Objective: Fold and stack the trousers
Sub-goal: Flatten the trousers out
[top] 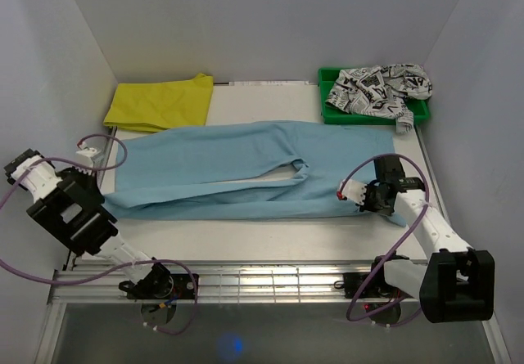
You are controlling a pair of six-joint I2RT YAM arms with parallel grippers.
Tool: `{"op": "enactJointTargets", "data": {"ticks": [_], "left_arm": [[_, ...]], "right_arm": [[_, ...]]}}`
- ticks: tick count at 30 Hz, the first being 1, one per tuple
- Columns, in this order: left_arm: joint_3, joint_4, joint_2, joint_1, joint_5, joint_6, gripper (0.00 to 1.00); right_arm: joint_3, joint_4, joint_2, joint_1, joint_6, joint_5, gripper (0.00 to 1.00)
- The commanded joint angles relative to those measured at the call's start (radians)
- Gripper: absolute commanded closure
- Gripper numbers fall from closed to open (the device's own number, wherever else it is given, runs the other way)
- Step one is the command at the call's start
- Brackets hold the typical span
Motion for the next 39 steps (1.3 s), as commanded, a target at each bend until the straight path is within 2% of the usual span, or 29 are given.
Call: {"op": "enactJointTargets", "data": {"ticks": [1, 2, 3, 4, 7, 8, 11, 12, 16, 22, 27, 31, 35, 38, 39], "left_arm": [[0.12, -0.1, 0.146, 0.01, 0.147, -0.25, 1.0], [0.15, -0.096, 0.183, 0.008, 0.148, -0.295, 1.0], [0.211, -0.079, 0.261, 0.008, 0.147, -0.404, 0.98], [0.237, -0.068, 0.292, 0.008, 0.135, -0.456, 0.84], [0.282, -0.012, 0.335, 0.01, 0.113, -0.575, 0.65], [0.279, 0.013, 0.329, 0.01, 0.089, -0.599, 0.49], [0.274, 0.082, 0.279, 0.008, 0.055, -0.636, 0.29], [0.274, 0.107, 0.263, 0.01, 0.049, -0.639, 0.27], [0.228, 0.122, 0.156, 0.01, 0.041, -0.537, 0.25], [0.027, 0.151, 0.019, 0.018, -0.065, -0.437, 0.23], [-0.129, 0.264, -0.022, 0.022, -0.129, -0.471, 0.23], [-0.171, 0.32, -0.002, 0.022, -0.142, -0.512, 0.27], [-0.171, 0.331, 0.051, 0.022, -0.047, -0.537, 0.31], [-0.14, 0.325, 0.099, 0.022, 0.004, -0.567, 0.43], [-0.129, 0.323, 0.11, 0.022, 0.024, -0.575, 0.56]], "right_arm": [[-0.053, 0.024, -0.059, -0.048, -0.151, 0.049, 0.92], [-0.062, 0.024, -0.08, -0.064, -0.168, 0.051, 0.92], [-0.068, 0.021, -0.089, -0.082, -0.181, 0.051, 0.92], [-0.082, 0.018, -0.097, -0.085, -0.188, 0.051, 0.92], [-0.094, -0.006, -0.129, -0.088, -0.208, 0.038, 0.92], [-0.097, -0.017, -0.14, -0.088, -0.22, 0.034, 0.92], [-0.114, -0.034, -0.154, -0.088, -0.236, 0.035, 0.92], [-0.122, -0.034, -0.157, -0.09, -0.251, 0.047, 0.92], [-0.13, -0.037, -0.174, -0.091, -0.277, 0.04, 0.92], [-0.076, -0.051, -0.143, -0.091, -0.259, 0.028, 0.92], [-0.019, -0.08, -0.091, -0.093, -0.24, 0.018, 0.92], [-0.004, -0.088, -0.094, -0.091, -0.27, 0.014, 0.92], [-0.004, -0.092, -0.097, -0.091, -0.286, 0.017, 0.92], [-0.001, -0.095, -0.098, -0.091, -0.29, 0.025, 0.92], [0.001, -0.095, -0.1, -0.091, -0.296, 0.028, 0.92]]}}
